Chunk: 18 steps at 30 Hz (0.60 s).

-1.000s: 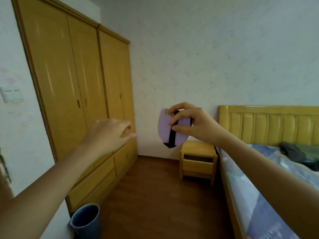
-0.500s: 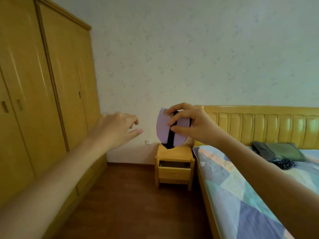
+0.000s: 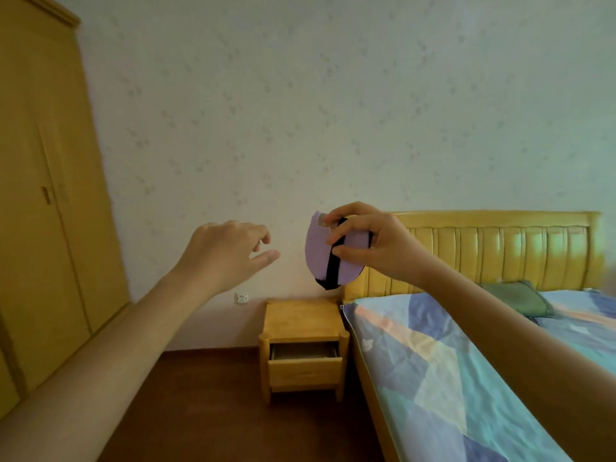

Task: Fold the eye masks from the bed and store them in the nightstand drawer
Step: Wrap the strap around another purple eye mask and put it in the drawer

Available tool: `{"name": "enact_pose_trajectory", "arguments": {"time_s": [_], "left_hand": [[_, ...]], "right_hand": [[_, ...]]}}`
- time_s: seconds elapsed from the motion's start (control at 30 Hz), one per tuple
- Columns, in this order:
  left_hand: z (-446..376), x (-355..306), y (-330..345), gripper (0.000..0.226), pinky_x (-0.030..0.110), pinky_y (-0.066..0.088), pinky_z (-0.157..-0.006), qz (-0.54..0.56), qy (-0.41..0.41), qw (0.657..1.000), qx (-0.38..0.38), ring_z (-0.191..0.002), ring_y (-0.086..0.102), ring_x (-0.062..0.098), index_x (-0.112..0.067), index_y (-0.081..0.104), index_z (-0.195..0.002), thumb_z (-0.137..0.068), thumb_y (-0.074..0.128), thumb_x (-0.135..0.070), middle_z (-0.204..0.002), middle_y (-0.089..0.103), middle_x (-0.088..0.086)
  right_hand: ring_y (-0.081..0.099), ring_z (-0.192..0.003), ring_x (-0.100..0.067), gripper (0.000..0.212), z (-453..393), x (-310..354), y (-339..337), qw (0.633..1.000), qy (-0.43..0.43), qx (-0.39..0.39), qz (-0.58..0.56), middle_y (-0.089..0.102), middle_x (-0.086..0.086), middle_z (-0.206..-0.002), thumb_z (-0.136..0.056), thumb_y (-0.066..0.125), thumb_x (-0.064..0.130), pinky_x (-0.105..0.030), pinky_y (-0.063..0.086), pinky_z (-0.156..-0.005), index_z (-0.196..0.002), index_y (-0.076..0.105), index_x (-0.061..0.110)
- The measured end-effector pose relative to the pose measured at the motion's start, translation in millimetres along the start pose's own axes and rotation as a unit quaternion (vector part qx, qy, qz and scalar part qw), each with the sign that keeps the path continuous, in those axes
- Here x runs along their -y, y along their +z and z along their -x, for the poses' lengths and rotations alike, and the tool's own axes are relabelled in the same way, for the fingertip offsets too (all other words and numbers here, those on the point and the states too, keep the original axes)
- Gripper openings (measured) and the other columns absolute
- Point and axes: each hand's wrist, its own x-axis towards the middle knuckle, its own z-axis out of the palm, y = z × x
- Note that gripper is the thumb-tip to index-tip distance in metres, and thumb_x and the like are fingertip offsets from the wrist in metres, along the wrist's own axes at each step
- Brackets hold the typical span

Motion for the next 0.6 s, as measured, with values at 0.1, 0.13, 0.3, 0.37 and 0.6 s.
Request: {"name": "enact_pose_trajectory", "arguments": {"time_s": [0.1, 0.13, 0.3, 0.37, 0.6], "left_hand": [[-36, 6, 36, 0.039, 0.027, 0.039, -0.069, 0.015, 0.016, 1.0, 0.007, -0.077, 0.048, 0.004, -0.031, 0.058, -0.112, -0.091, 0.04, -0.059, -0.099, 0.064, -0.016], [-48, 8, 48, 0.039, 0.027, 0.038, -0.069, 0.019, 0.019, 1.0, 0.009, -0.076, 0.048, 0.004, -0.031, 0.058, -0.112, -0.091, 0.04, -0.058, -0.098, 0.064, -0.016], [-107, 21, 117, 0.038, 0.027, 0.036, -0.07, 0.027, 0.027, 0.999, 0.027, -0.076, 0.047, 0.004, -0.031, 0.058, -0.112, -0.091, 0.04, -0.058, -0.098, 0.063, -0.016], [-132, 26, 149, 0.038, 0.027, 0.036, -0.07, 0.027, 0.025, 0.999, 0.032, -0.078, 0.048, 0.004, -0.031, 0.058, -0.111, -0.091, 0.04, -0.058, -0.098, 0.063, -0.016], [-220, 48, 255, 0.035, 0.027, 0.035, -0.068, 0.045, 0.005, 0.998, 0.05, -0.078, 0.048, 0.005, -0.03, 0.059, -0.109, -0.091, 0.043, -0.055, -0.096, 0.062, -0.016]], "right_hand": [[0.056, -0.115, -0.008, 0.02, -23, -39, 1, 1.0, 0.005, -0.008, 0.003, 0.059, 0.003, -0.12, -0.08, 0.07, 0.003, -0.032, 0.049, -0.096, -0.09, 0.073, 0.02], [0.057, -0.116, -0.009, 0.02, -31, -54, 2, 1.0, 0.007, -0.01, 0.003, 0.06, 0.002, -0.12, -0.079, 0.07, 0.002, -0.034, 0.049, -0.096, -0.09, 0.073, 0.019], [0.056, -0.118, -0.013, 0.024, -70, -131, 11, 1.0, 0.016, -0.017, -0.016, 0.06, -0.001, -0.12, -0.078, 0.07, 0.002, -0.042, 0.048, -0.098, -0.089, 0.072, 0.022], [0.055, -0.119, -0.014, 0.022, -89, -167, 16, 1.0, 0.015, -0.007, -0.016, 0.06, -0.001, -0.121, -0.078, 0.07, 0.003, -0.042, 0.048, -0.098, -0.09, 0.073, 0.021], [0.054, -0.115, -0.004, 0.018, -162, -290, 28, 0.999, 0.028, 0.02, -0.029, 0.059, 0.001, -0.121, -0.079, 0.071, 0.003, -0.023, 0.046, -0.096, -0.09, 0.072, 0.017]]}}
